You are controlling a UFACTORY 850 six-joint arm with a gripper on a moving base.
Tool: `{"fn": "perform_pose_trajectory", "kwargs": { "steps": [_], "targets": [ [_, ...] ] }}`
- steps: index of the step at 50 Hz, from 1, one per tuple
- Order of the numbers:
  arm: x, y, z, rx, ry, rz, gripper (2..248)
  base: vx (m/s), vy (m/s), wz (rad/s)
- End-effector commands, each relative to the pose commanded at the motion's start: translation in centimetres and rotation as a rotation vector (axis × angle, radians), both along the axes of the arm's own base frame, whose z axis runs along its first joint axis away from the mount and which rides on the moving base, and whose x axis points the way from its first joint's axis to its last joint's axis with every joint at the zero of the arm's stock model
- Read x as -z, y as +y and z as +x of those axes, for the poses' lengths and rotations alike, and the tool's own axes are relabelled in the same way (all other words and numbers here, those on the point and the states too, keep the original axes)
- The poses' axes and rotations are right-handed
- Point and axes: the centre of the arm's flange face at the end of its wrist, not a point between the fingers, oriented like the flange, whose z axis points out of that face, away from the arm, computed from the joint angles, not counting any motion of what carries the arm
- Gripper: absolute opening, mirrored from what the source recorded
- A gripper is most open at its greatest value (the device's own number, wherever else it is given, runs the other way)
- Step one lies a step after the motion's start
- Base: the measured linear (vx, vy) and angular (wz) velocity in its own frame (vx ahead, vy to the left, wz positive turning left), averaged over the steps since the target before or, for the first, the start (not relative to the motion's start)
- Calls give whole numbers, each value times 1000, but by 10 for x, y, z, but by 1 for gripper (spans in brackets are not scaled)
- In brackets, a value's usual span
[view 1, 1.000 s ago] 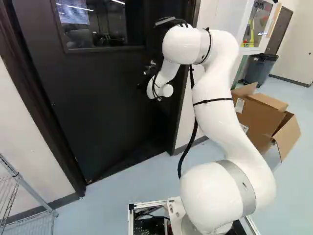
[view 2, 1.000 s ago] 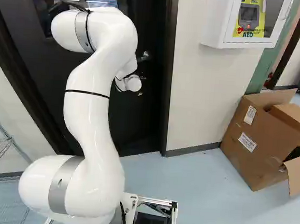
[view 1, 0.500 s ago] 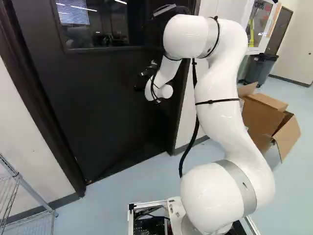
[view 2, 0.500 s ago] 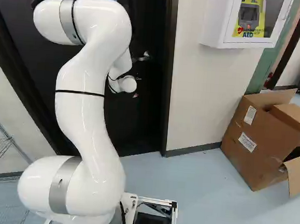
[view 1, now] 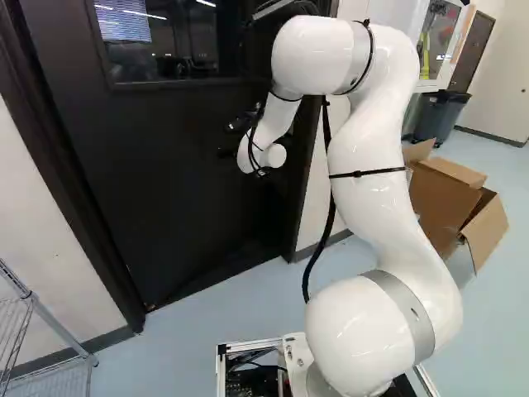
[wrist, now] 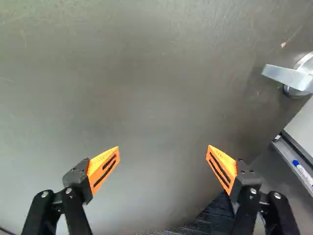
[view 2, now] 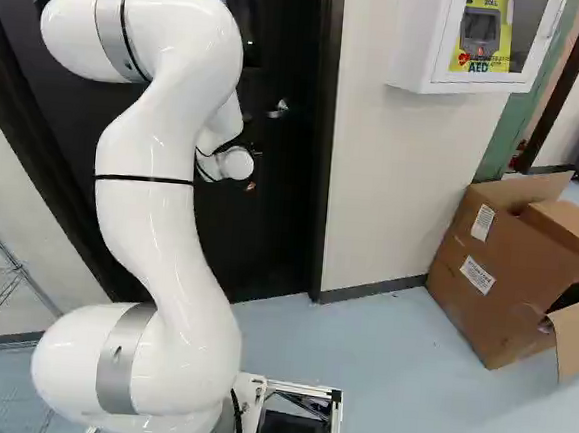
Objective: Open the door and move inside
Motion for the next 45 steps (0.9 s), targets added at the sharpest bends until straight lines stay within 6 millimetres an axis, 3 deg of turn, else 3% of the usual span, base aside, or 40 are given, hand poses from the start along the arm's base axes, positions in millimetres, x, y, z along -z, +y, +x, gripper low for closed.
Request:
{"fn": "perform_pose_trajectory", "kwargs": {
  "steps": [45],
  "targets": [
    [6,41,25,-54,-28,6,247,0,0,0]
  ]
}}
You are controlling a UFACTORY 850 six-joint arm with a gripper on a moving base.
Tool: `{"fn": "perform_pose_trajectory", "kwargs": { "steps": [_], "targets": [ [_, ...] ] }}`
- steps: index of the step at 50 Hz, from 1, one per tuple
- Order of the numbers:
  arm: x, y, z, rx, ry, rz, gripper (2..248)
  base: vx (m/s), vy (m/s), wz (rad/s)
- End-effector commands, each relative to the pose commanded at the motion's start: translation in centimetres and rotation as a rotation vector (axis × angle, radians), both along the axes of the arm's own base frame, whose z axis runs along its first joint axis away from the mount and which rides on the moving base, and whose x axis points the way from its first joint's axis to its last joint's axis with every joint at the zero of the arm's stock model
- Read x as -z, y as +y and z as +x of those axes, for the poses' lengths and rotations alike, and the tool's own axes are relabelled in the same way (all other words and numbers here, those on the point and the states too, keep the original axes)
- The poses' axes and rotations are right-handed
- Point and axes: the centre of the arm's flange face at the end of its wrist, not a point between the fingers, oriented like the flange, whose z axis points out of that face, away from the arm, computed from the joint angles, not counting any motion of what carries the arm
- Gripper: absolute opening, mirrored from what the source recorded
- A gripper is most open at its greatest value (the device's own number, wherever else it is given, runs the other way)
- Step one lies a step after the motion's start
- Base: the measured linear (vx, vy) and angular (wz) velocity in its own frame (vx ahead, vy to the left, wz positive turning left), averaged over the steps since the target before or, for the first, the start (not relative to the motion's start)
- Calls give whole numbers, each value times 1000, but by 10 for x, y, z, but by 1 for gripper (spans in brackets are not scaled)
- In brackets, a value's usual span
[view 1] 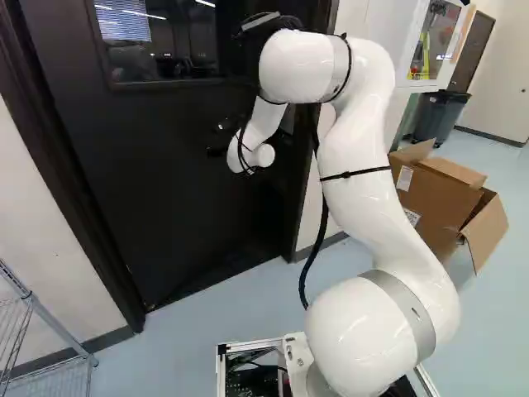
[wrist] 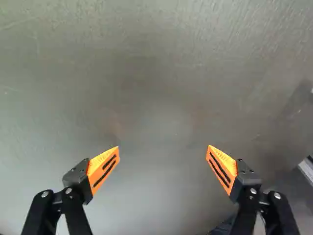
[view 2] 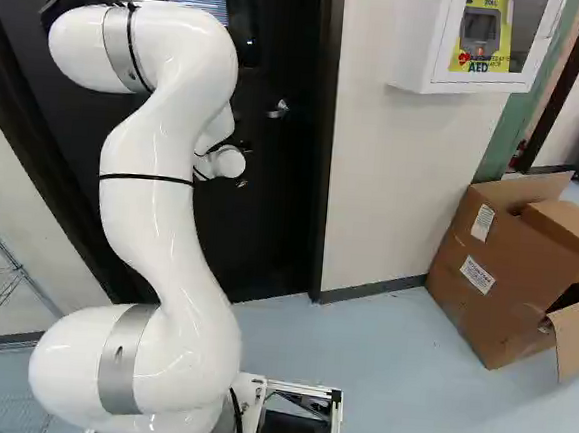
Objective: Open the door and move inside
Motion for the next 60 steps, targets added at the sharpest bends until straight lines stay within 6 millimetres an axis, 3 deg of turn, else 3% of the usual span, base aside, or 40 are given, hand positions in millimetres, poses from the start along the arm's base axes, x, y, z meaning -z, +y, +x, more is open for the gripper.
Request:
{"fn": "perform_pose_trajectory", "kwargs": {
  "steps": [60],
  "targets": [
    [12,39,48,-38,-54,14,247,0,0,0]
  ]
}}
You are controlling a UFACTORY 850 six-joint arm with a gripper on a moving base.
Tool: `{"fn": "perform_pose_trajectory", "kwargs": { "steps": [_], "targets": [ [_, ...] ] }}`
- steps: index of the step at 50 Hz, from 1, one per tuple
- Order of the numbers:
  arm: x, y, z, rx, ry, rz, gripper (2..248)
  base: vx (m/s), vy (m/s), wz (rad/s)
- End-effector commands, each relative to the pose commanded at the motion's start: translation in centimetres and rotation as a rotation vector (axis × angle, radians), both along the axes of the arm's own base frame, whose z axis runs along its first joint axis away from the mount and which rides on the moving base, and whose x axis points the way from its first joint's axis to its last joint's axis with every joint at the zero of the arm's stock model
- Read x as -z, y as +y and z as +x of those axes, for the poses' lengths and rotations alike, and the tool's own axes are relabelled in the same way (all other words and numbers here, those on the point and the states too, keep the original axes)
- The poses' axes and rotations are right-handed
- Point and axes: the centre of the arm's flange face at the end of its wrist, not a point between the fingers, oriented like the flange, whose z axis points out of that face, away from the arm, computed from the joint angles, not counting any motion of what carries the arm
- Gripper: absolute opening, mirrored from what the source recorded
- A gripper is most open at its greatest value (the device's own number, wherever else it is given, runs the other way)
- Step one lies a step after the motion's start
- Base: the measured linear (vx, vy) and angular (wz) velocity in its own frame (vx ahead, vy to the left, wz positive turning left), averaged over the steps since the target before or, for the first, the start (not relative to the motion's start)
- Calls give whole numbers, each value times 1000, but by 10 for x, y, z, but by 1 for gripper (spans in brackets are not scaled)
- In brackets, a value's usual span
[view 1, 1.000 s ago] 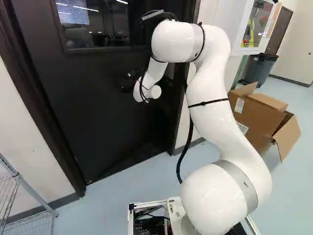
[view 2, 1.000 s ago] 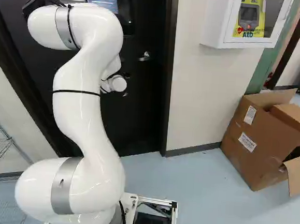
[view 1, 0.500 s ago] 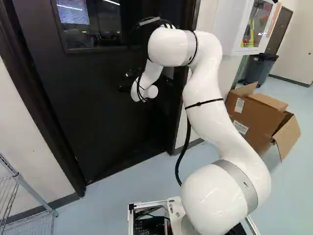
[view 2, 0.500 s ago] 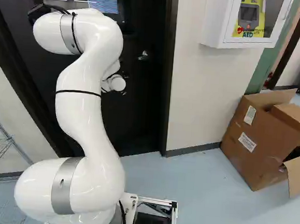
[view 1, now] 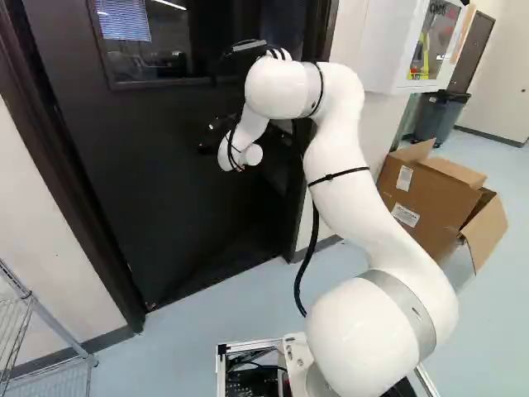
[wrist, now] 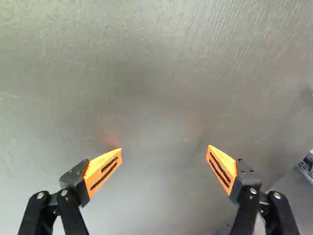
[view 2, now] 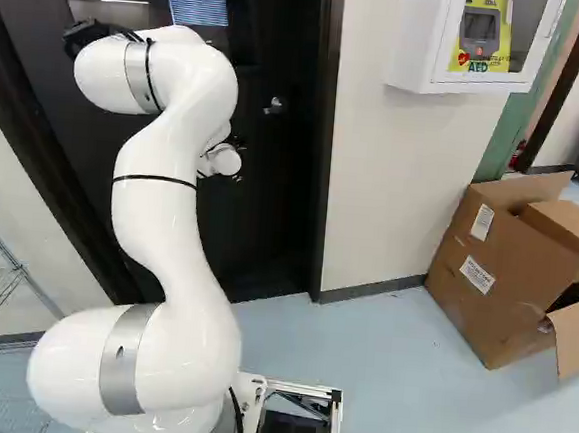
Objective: Open the door and move inside
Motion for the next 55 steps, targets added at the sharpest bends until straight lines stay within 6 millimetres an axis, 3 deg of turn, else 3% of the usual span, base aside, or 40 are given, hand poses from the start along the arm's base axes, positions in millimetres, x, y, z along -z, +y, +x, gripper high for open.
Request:
{"fn": "perform_pose_trajectory", "kwargs": {
  "steps": [14,55],
  "targets": [
    [-2,2,-9,-7,8,-2,247,0,0,0],
    [-17,-9,-86,-18,77,-19,247,0,0,0]
  ]
}}
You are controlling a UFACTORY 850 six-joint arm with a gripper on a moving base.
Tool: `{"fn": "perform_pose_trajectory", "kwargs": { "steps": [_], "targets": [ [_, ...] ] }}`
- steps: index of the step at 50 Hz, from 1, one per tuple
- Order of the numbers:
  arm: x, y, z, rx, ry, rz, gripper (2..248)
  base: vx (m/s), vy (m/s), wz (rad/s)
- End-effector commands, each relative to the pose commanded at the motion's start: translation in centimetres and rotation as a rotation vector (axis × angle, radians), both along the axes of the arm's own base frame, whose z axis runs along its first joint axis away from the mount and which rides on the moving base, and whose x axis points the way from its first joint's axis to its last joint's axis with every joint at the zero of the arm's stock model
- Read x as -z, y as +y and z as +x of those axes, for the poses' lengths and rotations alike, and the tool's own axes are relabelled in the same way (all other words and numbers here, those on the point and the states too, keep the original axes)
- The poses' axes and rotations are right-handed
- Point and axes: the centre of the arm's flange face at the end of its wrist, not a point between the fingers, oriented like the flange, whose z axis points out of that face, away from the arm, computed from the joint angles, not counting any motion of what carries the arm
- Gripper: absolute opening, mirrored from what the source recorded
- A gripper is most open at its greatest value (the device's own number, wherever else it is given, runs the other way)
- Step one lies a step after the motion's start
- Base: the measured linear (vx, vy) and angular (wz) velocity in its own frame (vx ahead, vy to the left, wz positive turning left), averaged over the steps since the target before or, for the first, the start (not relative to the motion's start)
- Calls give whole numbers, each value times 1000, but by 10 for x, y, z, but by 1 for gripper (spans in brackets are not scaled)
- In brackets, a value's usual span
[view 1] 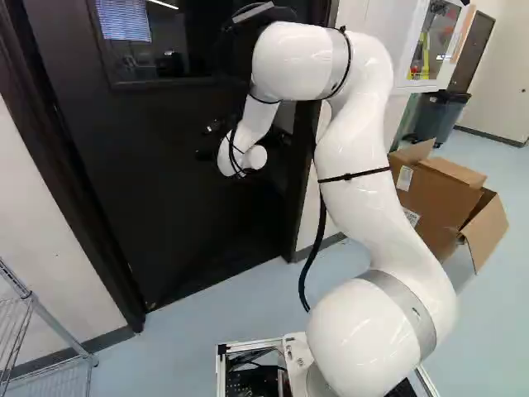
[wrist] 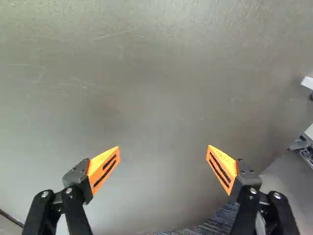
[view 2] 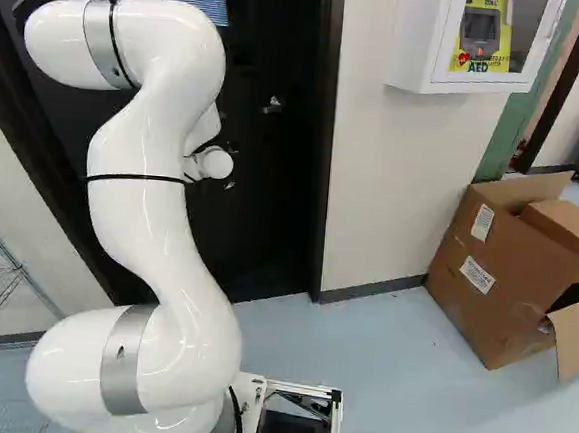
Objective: Open the door and move inside
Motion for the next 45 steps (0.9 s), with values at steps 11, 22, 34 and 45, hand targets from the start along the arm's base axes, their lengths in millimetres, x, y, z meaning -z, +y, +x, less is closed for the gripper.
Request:
{"fn": "perform_pose_trajectory", "kwargs": {
  "steps": [11,22,34,45],
  "targets": [
    [-4,-17,-17,37,20,6,247,0,0,0],
    [-6,-35,-33,93,47,15,247,0,0,0],
    [-8,-56,-51,161,81,26,247,0,0,0],
    [-10,-75,-67,226,112,37,247,0,0,0]
  ]
}}
